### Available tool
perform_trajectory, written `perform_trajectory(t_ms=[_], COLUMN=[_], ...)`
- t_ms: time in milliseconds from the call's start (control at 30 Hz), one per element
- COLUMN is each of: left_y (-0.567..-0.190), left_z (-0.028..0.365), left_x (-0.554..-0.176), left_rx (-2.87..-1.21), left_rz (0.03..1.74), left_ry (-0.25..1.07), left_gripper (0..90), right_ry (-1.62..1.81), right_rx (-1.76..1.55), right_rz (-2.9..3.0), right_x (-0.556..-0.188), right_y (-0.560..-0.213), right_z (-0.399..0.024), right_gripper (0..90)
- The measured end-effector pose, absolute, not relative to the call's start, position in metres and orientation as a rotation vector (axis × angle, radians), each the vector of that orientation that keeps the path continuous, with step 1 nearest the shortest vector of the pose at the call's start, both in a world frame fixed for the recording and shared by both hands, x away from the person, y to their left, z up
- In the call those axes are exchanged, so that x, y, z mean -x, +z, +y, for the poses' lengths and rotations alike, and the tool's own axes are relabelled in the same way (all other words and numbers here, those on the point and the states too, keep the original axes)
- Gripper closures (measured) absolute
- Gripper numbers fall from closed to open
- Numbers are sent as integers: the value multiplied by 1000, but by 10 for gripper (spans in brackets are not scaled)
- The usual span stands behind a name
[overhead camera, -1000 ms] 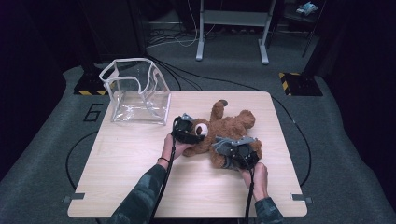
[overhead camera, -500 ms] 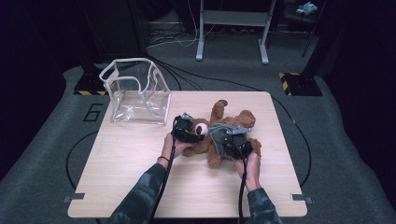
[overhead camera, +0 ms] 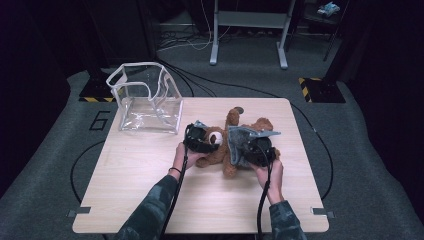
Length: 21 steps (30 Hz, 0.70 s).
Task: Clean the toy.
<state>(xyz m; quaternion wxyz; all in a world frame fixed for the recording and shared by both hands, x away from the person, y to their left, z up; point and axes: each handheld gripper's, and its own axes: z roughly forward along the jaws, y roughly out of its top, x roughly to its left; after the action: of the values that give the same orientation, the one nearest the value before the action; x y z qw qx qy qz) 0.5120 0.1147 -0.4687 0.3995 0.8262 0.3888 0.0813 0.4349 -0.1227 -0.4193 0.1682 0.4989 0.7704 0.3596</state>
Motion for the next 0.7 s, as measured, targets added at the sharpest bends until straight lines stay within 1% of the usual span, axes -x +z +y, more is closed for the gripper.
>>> perform_trajectory(t_ms=[100, 267, 433, 700], left_y=[-469, -469, -469, -469], left_z=[114, 116, 115, 115], left_x=[-511, -512, -511, -511], left_rx=[-2081, -2091, -2093, -2079], left_rz=[997, 989, 987, 993], left_ry=[198, 192, 193, 198], left_gripper=[448, 448, 447, 442], right_ry=[1015, 947, 866, 827], right_rx=[-1420, -1453, -1437, -1390], right_rz=[2206, 2274, 2331, 2408], right_x=[-445, -449, -435, -413], right_y=[-421, -451, -474, -475], right_z=[-109, -93, -89, -98], right_gripper=[740, 749, 754, 757])
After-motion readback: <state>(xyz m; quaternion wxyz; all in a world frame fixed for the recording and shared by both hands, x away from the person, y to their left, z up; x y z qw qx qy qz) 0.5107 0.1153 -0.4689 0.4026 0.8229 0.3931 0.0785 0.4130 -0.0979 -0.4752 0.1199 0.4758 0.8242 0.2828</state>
